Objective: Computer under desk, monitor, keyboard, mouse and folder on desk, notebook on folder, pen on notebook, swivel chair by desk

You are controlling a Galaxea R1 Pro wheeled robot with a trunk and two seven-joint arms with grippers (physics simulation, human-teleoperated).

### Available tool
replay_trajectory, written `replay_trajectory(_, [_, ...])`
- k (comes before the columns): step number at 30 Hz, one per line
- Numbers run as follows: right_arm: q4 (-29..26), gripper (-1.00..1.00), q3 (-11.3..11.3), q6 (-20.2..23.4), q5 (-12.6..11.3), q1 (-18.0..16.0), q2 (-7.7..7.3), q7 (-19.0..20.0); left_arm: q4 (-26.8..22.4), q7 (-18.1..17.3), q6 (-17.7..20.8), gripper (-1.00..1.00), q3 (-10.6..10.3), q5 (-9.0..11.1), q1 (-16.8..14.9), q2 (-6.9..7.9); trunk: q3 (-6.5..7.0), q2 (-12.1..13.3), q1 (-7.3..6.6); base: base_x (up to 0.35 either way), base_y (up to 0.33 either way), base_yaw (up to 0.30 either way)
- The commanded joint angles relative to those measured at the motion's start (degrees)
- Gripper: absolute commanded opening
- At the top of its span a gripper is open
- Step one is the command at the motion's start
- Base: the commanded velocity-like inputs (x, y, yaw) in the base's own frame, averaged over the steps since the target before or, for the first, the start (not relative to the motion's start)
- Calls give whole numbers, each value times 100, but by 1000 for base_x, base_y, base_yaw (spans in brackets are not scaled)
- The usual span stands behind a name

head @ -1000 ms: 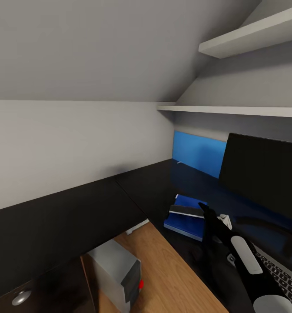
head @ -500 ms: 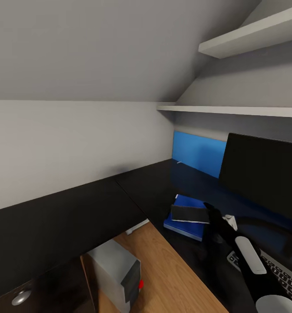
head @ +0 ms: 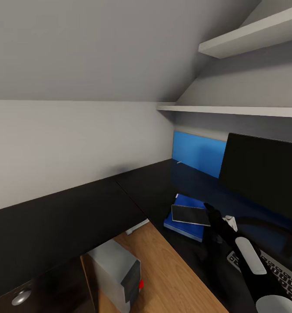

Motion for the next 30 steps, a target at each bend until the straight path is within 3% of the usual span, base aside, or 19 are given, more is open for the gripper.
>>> replay_trajectory(1, [-4,100,-12,28,-32,-3,1,3,-14,36,19,100,-4,57,1,1,-5,-3,0,0,0,0])
replay_trajectory(7, [-226,100,30,55,-24,-3,25,-2,-14,36,19,100,-5,57,1,1,-5,-3,0,0,0,0])
replay_trajectory(9, [-478,100,148,73,-26,2,60,-5,-14,36,19,100,-8,57,1,1,-5,-3,0,0,0,0])
replay_trajectory(11, [-817,100,542,66,-23,9,92,-20,-14,37,19,100,-10,57,1,1,-5,-3,0,0,0,0])
replay_trajectory(14, [-992,100,810,55,-15,13,99,-30,-14,37,18,100,-10,57,1,1,-5,-3,0,0,0,30])
replay_trajectory(16, [-1165,100,1186,47,21,15,101,-41,-14,38,18,100,-10,57,1,1,-5,-3,0,0,0,159])
replay_trajectory(19, [-1278,100,1542,38,155,17,104,-52,-14,40,18,100,-9,57,1,1,-5,-3,0,0,0,216])
replay_trajectory(21, [-1355,100,1899,-5,425,18,108,-79,-14,42,18,100,-7,57,1,3,-7,-3,0,0,0,245])
replay_trajectory(26, [-1416,100,2270,-170,1081,16,139,-226,-14,45,18,100,-3,51,1,3,-16,-3,0,0,0,262])
replay_trajectory(28, [-1446,100,2384,-264,1596,15,288,-400,-14,50,18,100,-2,49,1,2,-21,-3,0,0,0,271])
replay_trajectory(29, [-1459,100,2411,-295,1918,15,462,-555,-14,52,18,100,-2,49,1,2,-24,-3,0,0,0,274])
replay_trajectory(30, [-1462,100,2417,-302,2015,15,519,-617,-14,52,18,100,-2,49,1,2,-27,-3,0,0,0,274])
